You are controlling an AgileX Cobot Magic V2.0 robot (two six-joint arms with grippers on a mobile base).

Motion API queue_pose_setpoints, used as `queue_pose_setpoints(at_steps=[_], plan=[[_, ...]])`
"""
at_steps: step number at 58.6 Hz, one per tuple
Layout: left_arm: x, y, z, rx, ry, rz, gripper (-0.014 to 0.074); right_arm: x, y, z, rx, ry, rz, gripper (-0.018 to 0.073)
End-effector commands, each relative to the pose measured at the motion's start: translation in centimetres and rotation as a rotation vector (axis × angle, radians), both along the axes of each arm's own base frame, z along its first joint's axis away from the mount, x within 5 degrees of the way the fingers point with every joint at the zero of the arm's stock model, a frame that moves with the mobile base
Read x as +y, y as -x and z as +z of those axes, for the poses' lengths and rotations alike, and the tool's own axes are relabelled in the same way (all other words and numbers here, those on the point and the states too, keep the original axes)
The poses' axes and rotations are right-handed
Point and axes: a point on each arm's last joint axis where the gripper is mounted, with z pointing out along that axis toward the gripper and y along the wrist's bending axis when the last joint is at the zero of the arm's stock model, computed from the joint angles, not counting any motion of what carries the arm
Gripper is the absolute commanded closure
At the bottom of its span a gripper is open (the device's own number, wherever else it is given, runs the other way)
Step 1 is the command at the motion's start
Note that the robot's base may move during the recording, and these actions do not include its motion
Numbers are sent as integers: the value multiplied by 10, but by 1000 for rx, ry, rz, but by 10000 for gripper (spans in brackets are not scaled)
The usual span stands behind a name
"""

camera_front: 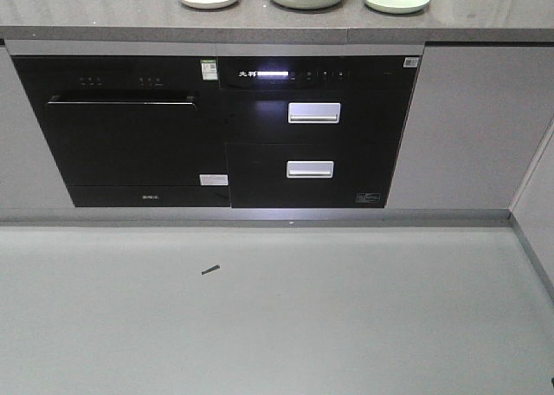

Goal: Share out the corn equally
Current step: 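Drive the base toward the counter with the pot and plates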

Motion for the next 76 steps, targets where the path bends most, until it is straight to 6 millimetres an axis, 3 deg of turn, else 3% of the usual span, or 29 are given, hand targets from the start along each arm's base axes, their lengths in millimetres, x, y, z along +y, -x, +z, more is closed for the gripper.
queue_pose_setpoints(at_steps=[1,76], plan=[[0,0,13,-77,8,-3,603,0,0,2,-73,15,0,561],[0,0,13,-77,8,-3,603,0,0,2,-73,15,0,561]])
